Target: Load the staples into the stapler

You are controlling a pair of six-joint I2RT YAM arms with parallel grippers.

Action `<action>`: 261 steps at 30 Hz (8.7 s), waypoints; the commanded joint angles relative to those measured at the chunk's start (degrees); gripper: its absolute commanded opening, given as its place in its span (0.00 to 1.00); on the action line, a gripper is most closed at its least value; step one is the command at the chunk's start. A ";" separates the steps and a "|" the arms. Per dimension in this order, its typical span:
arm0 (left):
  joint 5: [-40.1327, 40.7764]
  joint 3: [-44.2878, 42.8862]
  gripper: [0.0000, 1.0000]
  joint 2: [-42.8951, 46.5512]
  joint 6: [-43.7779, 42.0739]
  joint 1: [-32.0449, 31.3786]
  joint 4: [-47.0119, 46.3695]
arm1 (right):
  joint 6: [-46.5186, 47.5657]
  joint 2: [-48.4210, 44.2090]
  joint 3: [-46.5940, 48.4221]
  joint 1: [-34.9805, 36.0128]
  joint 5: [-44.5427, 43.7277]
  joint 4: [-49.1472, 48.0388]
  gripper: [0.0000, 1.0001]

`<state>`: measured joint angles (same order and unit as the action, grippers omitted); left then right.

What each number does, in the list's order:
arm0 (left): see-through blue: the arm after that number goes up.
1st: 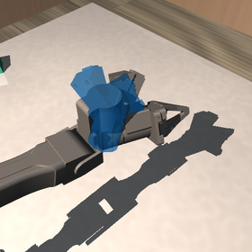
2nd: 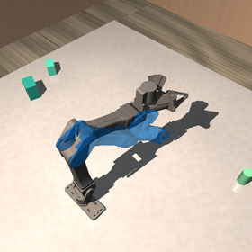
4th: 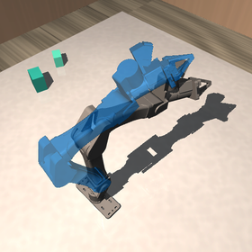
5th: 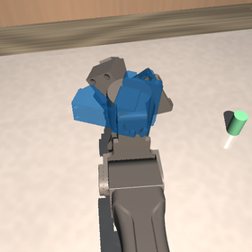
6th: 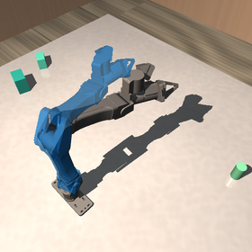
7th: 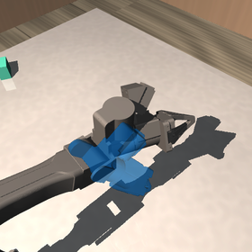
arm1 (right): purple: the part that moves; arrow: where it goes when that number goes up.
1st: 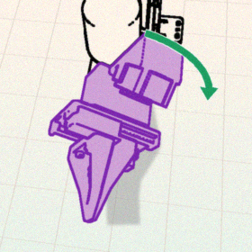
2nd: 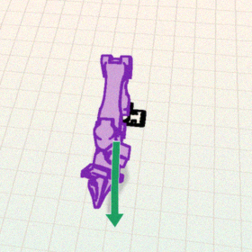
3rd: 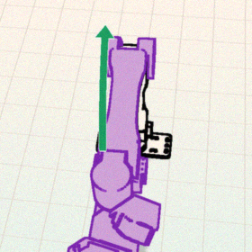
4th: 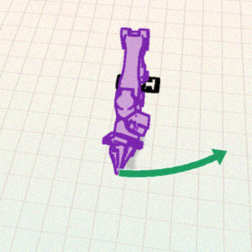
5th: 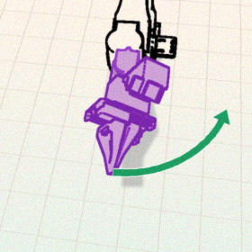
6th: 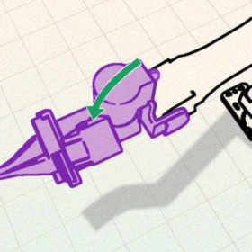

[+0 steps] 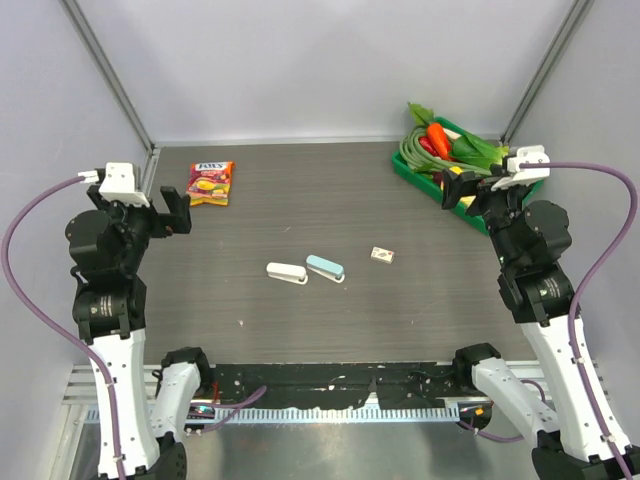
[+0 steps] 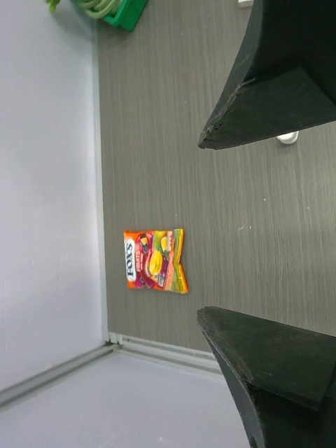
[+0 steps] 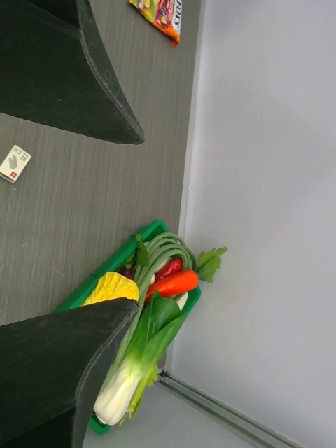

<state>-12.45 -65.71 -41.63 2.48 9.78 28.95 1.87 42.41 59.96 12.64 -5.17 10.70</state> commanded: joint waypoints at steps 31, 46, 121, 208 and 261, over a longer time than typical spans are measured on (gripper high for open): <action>0.14 -10.39 1.00 -40.62 -17.86 -34.38 -4.86 | 19.84 -1.20 -17.15 0.36 5.52 4.51 0.96; -2.84 -30.25 1.00 -65.84 -18.94 -47.75 -1.10 | 22.47 2.32 -20.23 0.28 3.41 2.22 0.96; -18.84 -8.82 1.00 -49.52 1.74 -29.29 -6.36 | 44.98 57.25 2.26 9.24 20.81 16.64 0.70; -46.96 -25.34 0.80 -84.05 41.46 -45.46 -31.15 | 36.19 16.38 -17.34 7.84 22.04 9.43 0.39; -49.69 -24.81 0.74 -86.60 41.99 -47.49 -33.61 | 38.03 18.85 -18.04 6.25 24.68 10.75 0.39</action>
<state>-60.07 -89.56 -127.90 44.80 -36.93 -3.60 39.13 61.17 41.45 19.00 18.13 22.57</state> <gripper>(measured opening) 0.738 0.399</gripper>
